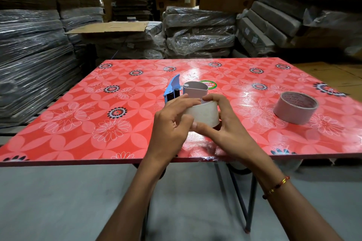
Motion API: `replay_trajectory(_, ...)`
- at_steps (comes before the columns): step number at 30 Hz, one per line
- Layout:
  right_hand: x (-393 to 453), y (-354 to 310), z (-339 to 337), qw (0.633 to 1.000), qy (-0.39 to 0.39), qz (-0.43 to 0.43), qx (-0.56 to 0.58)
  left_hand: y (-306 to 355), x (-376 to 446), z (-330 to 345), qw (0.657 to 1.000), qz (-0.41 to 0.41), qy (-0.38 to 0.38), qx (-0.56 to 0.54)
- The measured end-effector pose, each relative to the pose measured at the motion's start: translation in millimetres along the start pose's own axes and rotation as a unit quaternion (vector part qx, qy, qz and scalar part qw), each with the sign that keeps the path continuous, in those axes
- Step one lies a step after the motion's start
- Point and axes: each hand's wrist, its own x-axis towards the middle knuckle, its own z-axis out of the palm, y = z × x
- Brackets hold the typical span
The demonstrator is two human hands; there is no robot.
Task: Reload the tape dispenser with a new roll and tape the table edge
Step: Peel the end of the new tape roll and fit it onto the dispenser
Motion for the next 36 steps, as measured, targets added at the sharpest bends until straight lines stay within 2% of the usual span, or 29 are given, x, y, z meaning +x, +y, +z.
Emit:
replay_trajectory(9,0.9,2.8,-0.9,1.000,0.007,-0.009,-0.027,-0.9,0.1,1.0,1.000,-0.007,-0.005,0.001)
replay_trajectory(15,0.6,1.6,-2.8,1.000,0.012,0.009,-0.005,-0.1,0.4,-2.5,0.999,-0.031,-0.029,-0.029)
replay_trajectory(36,-1.2,-3.2,-6.1,0.998,0.005,0.030,0.055,-0.6,1.6,-4.4,0.997,-0.025,-0.071,-0.036)
